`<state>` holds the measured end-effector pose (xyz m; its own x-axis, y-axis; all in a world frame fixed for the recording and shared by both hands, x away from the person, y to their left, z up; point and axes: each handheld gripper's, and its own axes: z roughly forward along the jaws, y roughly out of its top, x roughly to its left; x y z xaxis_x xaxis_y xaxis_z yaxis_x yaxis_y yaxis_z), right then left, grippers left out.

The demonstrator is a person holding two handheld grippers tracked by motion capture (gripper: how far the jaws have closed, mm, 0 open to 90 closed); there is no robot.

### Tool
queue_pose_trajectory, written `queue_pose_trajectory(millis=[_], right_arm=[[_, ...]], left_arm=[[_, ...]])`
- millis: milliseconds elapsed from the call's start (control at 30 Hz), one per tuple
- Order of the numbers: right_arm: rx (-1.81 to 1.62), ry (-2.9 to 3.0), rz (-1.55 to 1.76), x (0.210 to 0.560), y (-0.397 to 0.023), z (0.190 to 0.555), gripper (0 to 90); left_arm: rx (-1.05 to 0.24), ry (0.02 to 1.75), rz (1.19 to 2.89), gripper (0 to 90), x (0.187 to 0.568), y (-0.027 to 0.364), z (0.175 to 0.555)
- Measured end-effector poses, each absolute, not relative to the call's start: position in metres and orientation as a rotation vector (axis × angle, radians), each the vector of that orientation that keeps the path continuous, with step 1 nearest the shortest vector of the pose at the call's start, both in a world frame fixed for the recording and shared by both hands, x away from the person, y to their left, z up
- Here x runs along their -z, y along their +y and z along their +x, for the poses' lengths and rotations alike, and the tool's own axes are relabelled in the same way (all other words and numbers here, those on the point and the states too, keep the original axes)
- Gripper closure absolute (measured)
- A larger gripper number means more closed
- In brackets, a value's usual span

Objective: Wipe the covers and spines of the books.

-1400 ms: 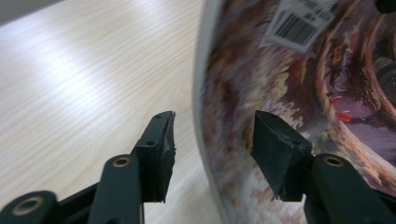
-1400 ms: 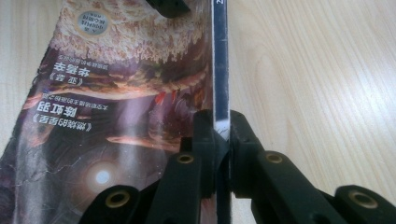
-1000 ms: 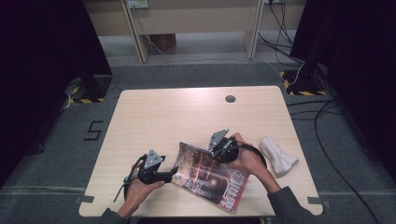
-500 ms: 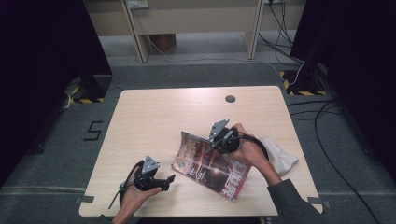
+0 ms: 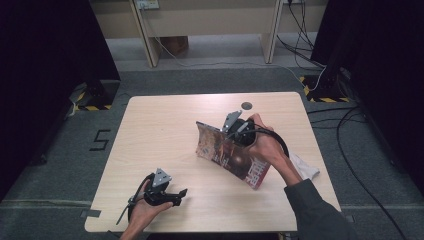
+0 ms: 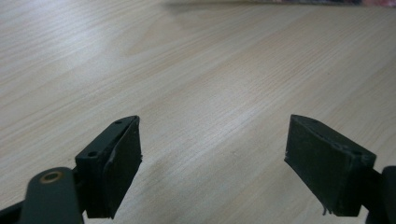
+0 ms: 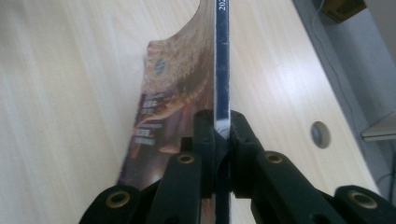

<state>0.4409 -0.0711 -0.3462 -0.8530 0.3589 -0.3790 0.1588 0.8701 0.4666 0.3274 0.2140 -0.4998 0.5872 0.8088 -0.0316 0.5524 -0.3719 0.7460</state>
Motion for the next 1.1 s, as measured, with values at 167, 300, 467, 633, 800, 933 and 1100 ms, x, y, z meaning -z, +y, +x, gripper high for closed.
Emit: queue_pose_trajectory(millis=[167, 300, 467, 633, 800, 933, 1100], right_arm=[[-0.542, 2.543, 0.374, 0.336, -0.066, 0.445, 84.6], [-0.502, 2.509, 0.369, 0.333, -0.063, 0.447, 84.6], [-0.481, 2.534, 0.355, 0.34, -0.057, 0.442, 84.5], [-0.498, 2.583, 0.319, 0.345, -0.05, 0.429, 84.5], [-0.513, 2.625, 0.294, 0.348, -0.045, 0.415, 84.5], [-0.517, 2.642, 0.255, 0.352, -0.043, 0.406, 84.5], [-0.53, 2.677, 0.236, 0.36, -0.042, 0.398, 84.5]], left_arm=[[-0.441, 1.074, 2.078, 17.6, 0.501, 0.213, 0.327], [-0.441, 1.073, 2.08, 17.7, 0.501, 0.213, 0.327], [-0.449, 1.085, 2.082, 17.7, 0.501, 0.214, 0.328], [-0.467, 1.105, 2.066, 17.7, 0.499, 0.219, 0.33], [-0.478, 1.124, 2.068, 17.9, 0.499, 0.223, 0.331], [-0.464, 1.116, 2.084, 17.9, 0.501, 0.222, 0.332], [-0.467, 1.129, 2.072, 17.9, 0.5, 0.224, 0.333]])
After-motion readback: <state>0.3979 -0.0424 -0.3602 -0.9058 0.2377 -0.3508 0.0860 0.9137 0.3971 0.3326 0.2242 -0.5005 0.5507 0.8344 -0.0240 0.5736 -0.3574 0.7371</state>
